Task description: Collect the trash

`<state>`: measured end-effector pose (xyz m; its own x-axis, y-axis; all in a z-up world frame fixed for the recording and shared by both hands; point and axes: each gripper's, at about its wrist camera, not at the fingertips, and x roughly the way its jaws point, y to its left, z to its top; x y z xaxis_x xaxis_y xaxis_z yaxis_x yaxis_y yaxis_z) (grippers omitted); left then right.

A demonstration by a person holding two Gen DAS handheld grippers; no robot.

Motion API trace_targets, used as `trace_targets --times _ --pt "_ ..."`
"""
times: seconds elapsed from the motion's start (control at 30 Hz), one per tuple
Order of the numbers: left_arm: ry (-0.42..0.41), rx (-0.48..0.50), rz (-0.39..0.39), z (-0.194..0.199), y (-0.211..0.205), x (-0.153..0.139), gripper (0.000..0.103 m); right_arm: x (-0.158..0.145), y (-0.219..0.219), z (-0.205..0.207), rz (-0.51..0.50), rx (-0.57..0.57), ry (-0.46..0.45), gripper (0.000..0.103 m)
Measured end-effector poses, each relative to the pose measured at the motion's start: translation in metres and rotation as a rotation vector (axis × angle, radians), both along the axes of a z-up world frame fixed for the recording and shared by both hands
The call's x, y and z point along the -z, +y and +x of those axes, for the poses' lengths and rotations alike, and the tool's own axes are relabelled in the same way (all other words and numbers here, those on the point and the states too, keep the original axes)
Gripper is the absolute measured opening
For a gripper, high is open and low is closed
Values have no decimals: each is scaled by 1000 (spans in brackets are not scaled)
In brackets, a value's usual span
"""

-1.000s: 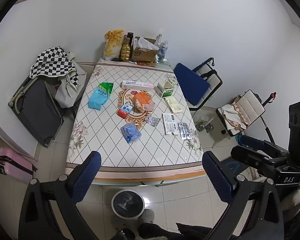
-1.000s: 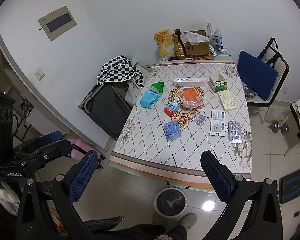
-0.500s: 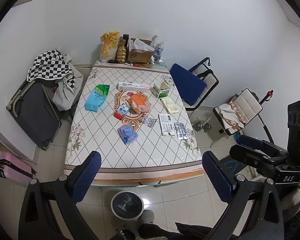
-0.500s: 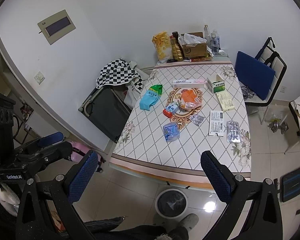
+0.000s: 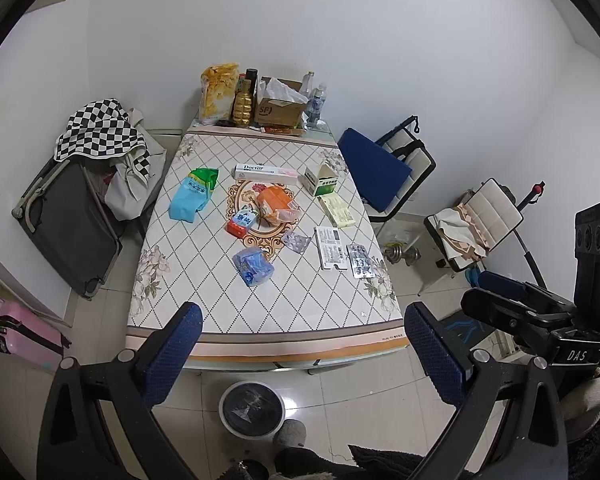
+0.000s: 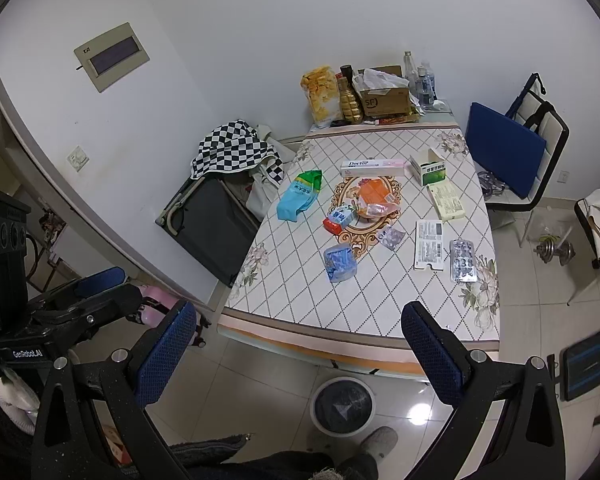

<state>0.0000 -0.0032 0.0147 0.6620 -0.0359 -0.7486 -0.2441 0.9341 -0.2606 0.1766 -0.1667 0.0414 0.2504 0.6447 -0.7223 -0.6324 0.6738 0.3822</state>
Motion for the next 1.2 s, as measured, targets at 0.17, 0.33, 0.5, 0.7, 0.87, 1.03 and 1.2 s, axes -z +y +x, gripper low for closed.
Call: trace_targets --times 0.17,0.33,0.5,0.7,0.87,1.03,1.2 --pt "1 0 0 -1 0 0 103 -1 1 0 -1 -1 1 103" --pt "1 0 -1 -1 -1 1 103 -1 1 0 -1 -1 -1 103" --pt "0 1 -2 -2 2 2 103 -2 1 0 -2 0 -1 103" --pt "0 1 -2 -3 1 2 103 -2 0 -1 -4 -3 -2 103" --pt "0 0 -1 -3 1 2 103 -2 0 -1 -3 -4 -1 103" --pt "4 -1 0 -5 -4 3 103 -1 0 -4 -7 -6 4 103" --pt "11 6 -3 -12 -6 11 103 -1 7 -6 -14 -5 9 103"
